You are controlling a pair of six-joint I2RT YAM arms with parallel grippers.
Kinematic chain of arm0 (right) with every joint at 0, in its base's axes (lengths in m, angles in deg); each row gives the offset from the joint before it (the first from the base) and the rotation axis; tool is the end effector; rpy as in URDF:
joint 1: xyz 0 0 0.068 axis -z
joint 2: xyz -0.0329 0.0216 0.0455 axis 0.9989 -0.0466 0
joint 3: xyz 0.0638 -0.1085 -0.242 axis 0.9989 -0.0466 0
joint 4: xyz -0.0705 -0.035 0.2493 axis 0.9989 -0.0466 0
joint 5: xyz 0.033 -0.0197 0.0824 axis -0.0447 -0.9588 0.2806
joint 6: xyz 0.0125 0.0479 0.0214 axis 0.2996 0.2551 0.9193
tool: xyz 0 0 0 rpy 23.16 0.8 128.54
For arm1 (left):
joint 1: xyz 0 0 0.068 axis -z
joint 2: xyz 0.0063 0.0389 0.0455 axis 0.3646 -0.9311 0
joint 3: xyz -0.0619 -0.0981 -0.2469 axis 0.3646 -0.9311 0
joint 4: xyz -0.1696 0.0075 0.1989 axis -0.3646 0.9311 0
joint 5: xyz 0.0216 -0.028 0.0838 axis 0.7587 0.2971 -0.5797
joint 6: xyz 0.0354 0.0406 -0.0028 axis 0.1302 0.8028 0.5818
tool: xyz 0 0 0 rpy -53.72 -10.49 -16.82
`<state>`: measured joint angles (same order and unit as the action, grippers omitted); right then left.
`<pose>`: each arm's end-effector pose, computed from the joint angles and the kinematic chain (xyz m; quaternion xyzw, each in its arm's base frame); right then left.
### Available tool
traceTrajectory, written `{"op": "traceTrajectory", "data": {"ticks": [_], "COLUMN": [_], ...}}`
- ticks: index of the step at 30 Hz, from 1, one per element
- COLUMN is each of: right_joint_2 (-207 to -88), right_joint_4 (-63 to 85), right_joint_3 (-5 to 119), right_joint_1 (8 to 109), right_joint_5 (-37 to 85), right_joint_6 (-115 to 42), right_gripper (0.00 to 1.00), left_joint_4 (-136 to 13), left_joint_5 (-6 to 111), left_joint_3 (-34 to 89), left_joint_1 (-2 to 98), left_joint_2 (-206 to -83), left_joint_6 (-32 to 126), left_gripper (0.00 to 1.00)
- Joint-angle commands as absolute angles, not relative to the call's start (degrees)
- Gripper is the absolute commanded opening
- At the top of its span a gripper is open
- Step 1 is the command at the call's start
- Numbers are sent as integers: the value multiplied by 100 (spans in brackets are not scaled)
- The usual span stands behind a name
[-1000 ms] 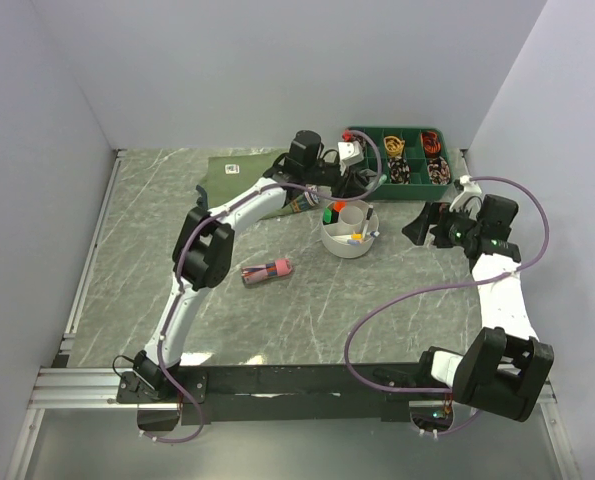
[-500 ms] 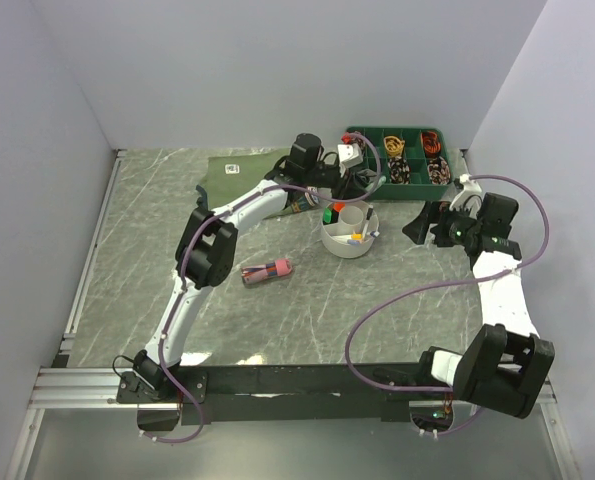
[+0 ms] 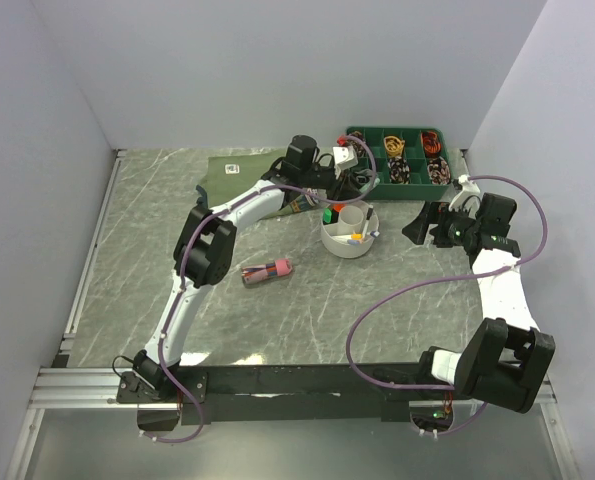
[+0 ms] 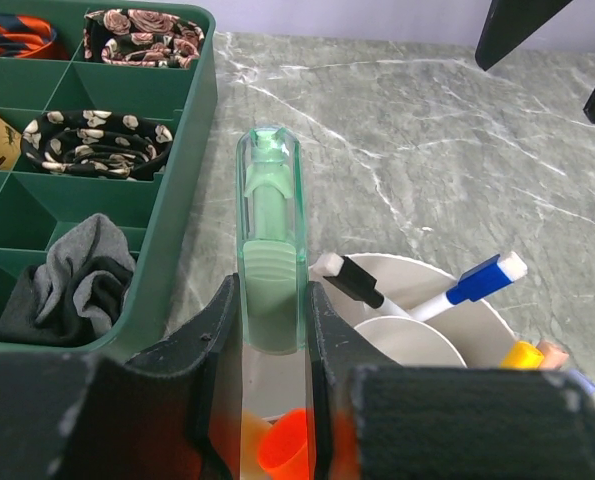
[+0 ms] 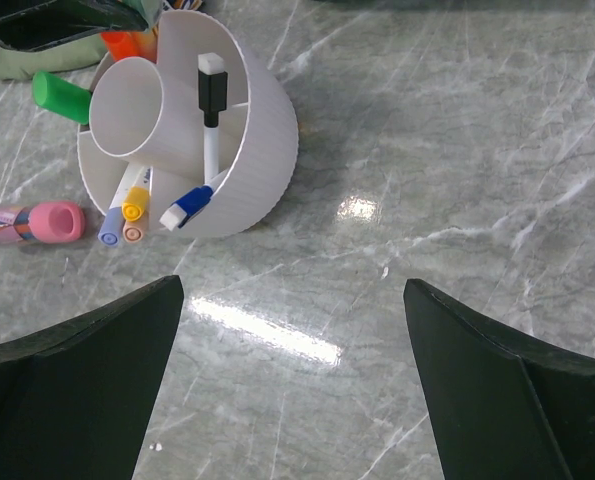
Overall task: Sort the stationery into containers
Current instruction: Place the stationery in the storage box.
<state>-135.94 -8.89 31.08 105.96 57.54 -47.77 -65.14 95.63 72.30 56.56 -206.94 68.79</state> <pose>0.2496 -0.0596 0.2688 -0.0403 0.8613 0.2312 0.4507 0.4408 -0.3446 0.2371 0.5197 0.5574 -0.4526 0.4631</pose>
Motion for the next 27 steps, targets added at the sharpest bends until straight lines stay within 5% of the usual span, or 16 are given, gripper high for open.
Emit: {"op": "traceTrajectory", "data": {"ticks": [1, 18, 27], "right_joint_2": [-13590, -13652, -13564], "right_joint_4": [-729, -721, -729], "right_joint_3": [3302, 3320, 3338], "right_joint_1": [10640, 10640, 10640], "right_joint_5": [5687, 5722, 5749], "right_joint_6": [-4811, -4811, -4802], "right_gripper": [100, 100, 100], "left_joint_4": [-6623, -6535, -6509], "left_joint_5": [9691, 9594, 9330], "left_joint_3": [7205, 7047, 6862], "left_joint_1": [5663, 5672, 5672], "left_joint_2": [-20735, -20577, -19867], "left_joint_6": [7008, 7298, 7466], "left_gripper": [16, 46, 52]}}
